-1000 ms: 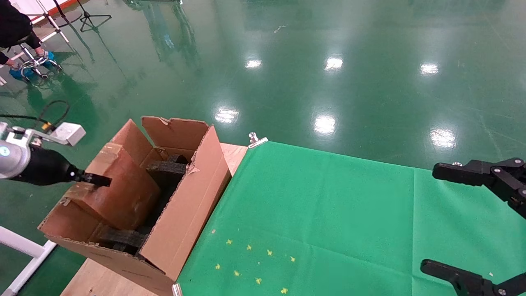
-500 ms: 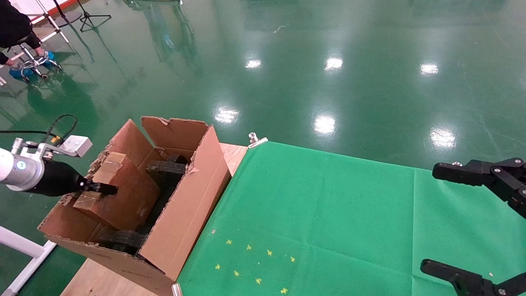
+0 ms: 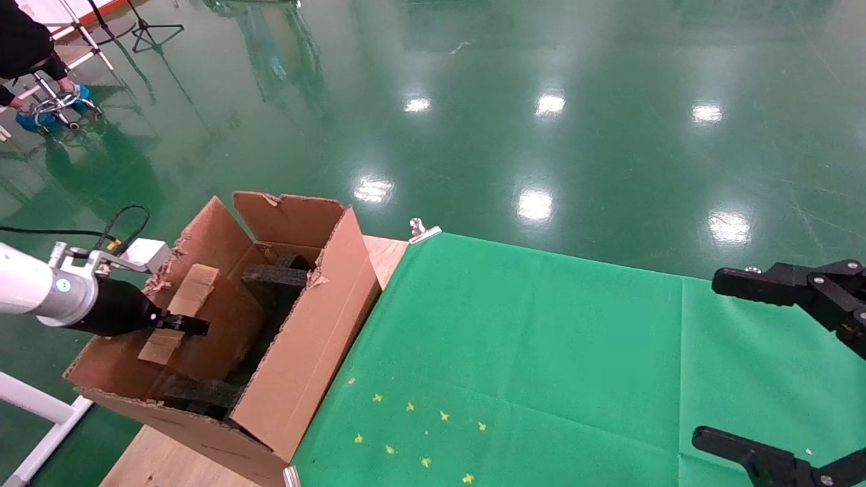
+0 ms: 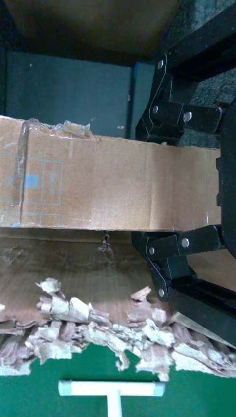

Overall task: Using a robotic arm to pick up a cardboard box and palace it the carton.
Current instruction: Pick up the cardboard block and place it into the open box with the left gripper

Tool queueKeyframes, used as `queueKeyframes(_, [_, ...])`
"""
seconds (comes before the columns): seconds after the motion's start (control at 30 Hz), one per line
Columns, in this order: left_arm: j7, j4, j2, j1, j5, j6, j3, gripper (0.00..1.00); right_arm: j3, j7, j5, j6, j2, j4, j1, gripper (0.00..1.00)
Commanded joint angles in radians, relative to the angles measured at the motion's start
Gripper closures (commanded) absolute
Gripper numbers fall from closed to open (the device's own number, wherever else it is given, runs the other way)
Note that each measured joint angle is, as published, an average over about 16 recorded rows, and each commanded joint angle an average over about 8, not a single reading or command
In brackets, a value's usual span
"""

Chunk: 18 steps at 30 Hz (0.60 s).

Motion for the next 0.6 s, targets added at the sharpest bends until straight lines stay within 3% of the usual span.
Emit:
queueKeyframes(0.03, [-0.001, 0.005, 0.006, 0.005, 0.0, -0.007, 0.0, 1.0, 0.0, 0.0, 0.0, 0.0, 0.0, 0.0, 0.0, 0.0])
queueKeyframes(0.6, [-0.006, 0.018, 0.062, 0.071, 0.002, -0.18, 0.001, 1.0, 0.0, 0.0, 0.0, 0.0, 0.0, 0.0, 0.0, 0.0])
